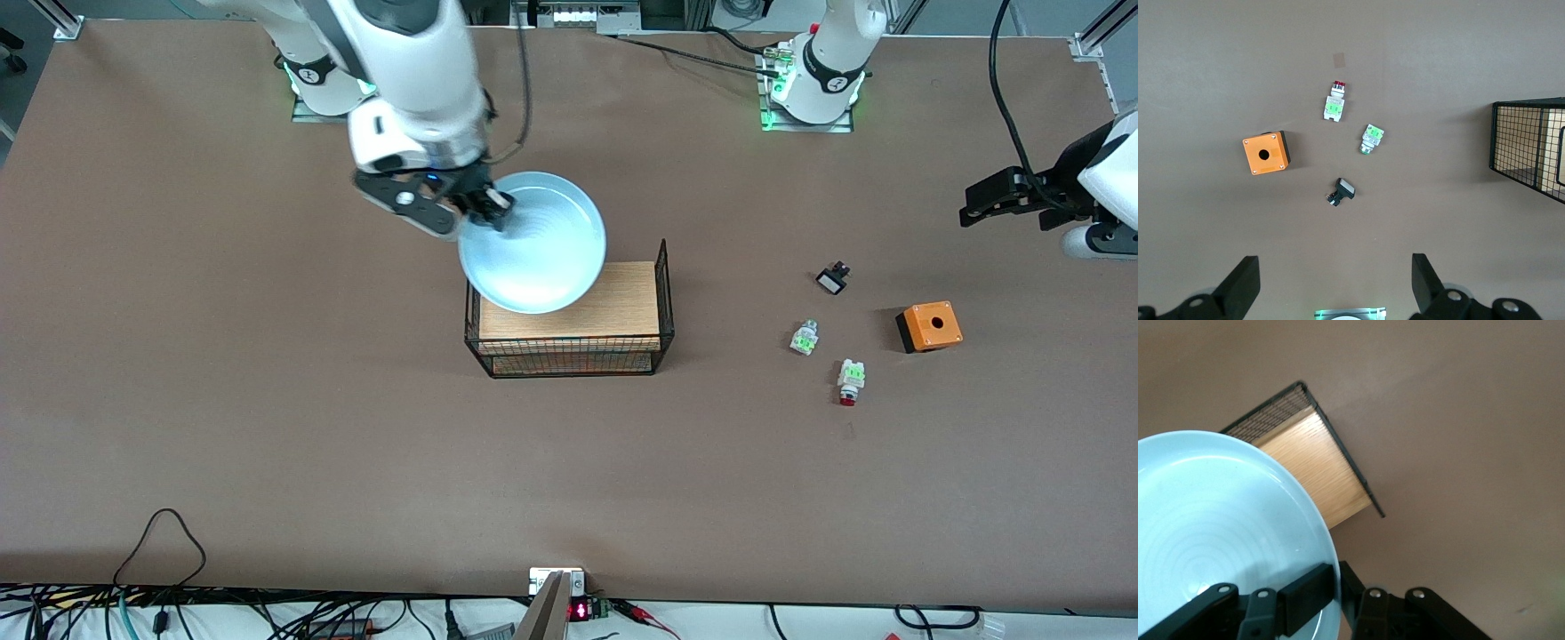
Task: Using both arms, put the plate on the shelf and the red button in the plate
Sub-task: 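Lower the plate onto the wooden board in the basket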
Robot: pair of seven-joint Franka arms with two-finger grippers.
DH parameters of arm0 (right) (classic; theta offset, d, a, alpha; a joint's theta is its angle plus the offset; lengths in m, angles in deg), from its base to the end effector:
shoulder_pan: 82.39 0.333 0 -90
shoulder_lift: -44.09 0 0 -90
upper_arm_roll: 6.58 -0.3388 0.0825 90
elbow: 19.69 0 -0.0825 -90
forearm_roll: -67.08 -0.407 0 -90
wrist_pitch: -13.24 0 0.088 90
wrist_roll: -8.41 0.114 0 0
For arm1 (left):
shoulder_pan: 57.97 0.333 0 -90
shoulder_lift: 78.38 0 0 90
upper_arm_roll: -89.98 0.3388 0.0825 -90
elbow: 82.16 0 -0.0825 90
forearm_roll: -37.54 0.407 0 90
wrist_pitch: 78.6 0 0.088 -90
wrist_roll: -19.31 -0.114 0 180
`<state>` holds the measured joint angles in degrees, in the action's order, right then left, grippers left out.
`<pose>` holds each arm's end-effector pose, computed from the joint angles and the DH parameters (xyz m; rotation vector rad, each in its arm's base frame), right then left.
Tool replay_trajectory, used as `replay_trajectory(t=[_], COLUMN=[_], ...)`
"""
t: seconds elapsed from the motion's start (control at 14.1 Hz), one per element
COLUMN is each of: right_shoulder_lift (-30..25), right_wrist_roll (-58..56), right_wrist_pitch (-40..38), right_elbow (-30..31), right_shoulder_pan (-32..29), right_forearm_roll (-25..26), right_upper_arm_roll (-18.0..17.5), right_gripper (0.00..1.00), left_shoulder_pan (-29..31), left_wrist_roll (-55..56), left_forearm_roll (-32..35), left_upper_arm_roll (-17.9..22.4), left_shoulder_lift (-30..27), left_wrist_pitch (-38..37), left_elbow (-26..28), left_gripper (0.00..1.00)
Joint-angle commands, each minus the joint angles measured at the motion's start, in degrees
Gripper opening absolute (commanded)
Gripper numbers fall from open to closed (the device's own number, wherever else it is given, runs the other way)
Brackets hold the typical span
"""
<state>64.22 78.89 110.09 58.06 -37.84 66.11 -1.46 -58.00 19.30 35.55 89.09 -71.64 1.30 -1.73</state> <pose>0.5287 0.4499 0.5338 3.0074 -0.8306 0.0030 0.5968 -0.0134 0.6381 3.0998 -0.0312 -0.1974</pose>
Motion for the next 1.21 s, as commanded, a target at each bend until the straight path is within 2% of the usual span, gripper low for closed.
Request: replay_trajectory(t=[0.0, 0.43, 1.13], right_shoulder_lift=[0.87, 1.14, 8.34], right_wrist_roll=[3.52, 3.88, 9.15], right_wrist_pitch=[4.3, 15.11, 21.89], right_elbow=[3.18, 13.56, 13.75], right_shoulder_pan=[2.72, 3.87, 6.33], right_forearm_roll=[1.05, 4.39, 6.15], right_upper_arm_roll=[0.86, 0.87, 1.74], right_gripper=[0.0, 0.0, 0.0], left_shoulder_pan=[0.02, -0.24, -0.33], left_wrist_roll=[0.54, 0.54, 0.54], left_forearm_roll=[1.1, 1.19, 1.19], left_upper_arm_roll=[-0.08, -0.16, -0.25], left_shoulder_lift=[0.12, 0.12, 0.12], left_wrist_pitch=[0.17, 0.08, -0.1], left_elbow=[-0.45, -0.28, -0.01], left_gripper=[1.0, 1.0, 1.0])
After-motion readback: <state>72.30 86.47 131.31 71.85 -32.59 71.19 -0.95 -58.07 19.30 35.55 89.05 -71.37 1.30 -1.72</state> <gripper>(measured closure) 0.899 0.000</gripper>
